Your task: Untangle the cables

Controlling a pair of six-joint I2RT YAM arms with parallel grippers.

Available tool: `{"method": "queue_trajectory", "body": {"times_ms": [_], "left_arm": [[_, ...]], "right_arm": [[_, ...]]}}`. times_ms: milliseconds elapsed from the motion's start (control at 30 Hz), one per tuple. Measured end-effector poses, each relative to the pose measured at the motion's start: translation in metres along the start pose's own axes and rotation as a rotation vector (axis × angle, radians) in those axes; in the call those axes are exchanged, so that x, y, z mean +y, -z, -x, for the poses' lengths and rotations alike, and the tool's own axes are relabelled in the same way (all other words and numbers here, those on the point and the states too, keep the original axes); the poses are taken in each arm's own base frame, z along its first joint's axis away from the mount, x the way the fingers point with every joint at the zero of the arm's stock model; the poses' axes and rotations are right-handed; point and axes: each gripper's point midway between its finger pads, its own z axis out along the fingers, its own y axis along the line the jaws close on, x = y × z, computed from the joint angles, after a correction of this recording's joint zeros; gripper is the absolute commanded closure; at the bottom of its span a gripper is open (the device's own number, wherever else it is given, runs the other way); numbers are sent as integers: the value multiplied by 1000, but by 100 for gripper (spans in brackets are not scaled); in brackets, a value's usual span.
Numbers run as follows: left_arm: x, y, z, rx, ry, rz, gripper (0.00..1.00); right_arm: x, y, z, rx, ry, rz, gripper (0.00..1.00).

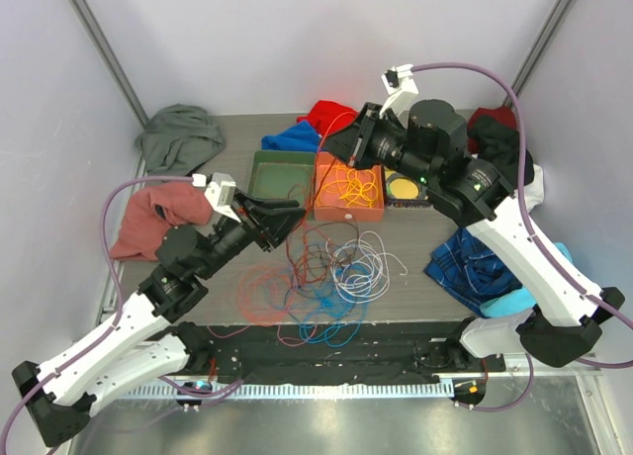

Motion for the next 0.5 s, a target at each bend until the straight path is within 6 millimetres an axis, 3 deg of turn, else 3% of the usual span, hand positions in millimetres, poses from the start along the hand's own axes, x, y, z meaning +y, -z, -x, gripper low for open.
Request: {"method": "queue_trajectory", "body": {"times_ms": [500], "left_arm": [[-5, 10, 8, -25, -4, -14, 63]], "right_arm": [[-4, 1, 7, -18, 29, -31, 99]]}}
